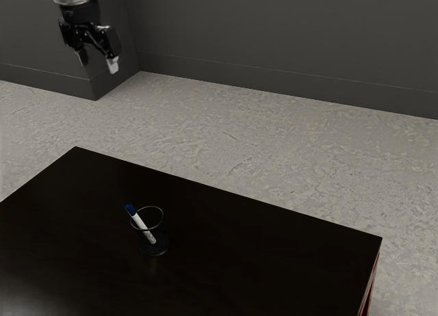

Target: Take the marker out of the pen holder and place it to the left of the pen holder.

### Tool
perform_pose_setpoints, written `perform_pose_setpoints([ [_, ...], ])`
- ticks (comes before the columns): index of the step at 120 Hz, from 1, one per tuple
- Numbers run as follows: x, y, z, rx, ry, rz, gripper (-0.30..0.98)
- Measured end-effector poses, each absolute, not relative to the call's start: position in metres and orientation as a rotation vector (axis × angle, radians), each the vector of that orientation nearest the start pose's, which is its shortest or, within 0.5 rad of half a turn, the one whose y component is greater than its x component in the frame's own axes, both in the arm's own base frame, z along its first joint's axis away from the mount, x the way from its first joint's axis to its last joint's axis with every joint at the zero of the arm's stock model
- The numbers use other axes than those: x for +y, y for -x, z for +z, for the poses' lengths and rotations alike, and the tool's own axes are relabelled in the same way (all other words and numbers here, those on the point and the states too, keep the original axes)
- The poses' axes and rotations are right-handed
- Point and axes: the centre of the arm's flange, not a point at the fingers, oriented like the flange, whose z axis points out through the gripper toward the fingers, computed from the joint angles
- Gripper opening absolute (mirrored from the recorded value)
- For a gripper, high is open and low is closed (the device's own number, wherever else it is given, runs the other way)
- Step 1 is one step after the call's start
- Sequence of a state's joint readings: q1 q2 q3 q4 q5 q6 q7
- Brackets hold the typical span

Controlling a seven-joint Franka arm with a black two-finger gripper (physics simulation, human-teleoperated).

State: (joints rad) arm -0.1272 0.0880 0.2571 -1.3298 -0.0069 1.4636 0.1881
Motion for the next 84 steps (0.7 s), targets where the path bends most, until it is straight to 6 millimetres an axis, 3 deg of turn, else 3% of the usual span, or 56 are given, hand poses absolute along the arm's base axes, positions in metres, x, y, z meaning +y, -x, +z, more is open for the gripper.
perform_pose_setpoints([
  [6, 0.064, -0.556, 0.65, 0.101, 3.124, 0.023, 0.67],
  [12, 0.064, -0.546, 0.633, 0.104, 3.122, 0.058, 0.67],
  [20, 0.065, -0.542, 0.588, 0.089, 3.116, 0.107, 0.67],
  [31, 0.061, -0.535, 0.565, 0.062, 3.11, 0.127, 0.67],
  [35, 0.058, -0.542, 0.547, 0.052, 3.116, 0.156, 0.67],
  [45, 0.049, -0.57, 0.449, -0.01, 3.158, 0.309, 0.67],
  [52, 0.042, -0.572, 0.383, -0.063, 3.18, 0.399, 0.67],
  [57, 0.038, -0.572, 0.35, -0.096, 3.19, 0.422, 0.67],
  [66, 0.038, -0.571, 0.33, -0.173, 3.222, 0.389, 0.67],
  [77, 0.071, -0.554, 0.32, -0.35, 3.244, 0.355, 0.67],
  [84, 0.079, -0.551, 0.32, -0.412, 3.253, 0.323, 0.67],
])
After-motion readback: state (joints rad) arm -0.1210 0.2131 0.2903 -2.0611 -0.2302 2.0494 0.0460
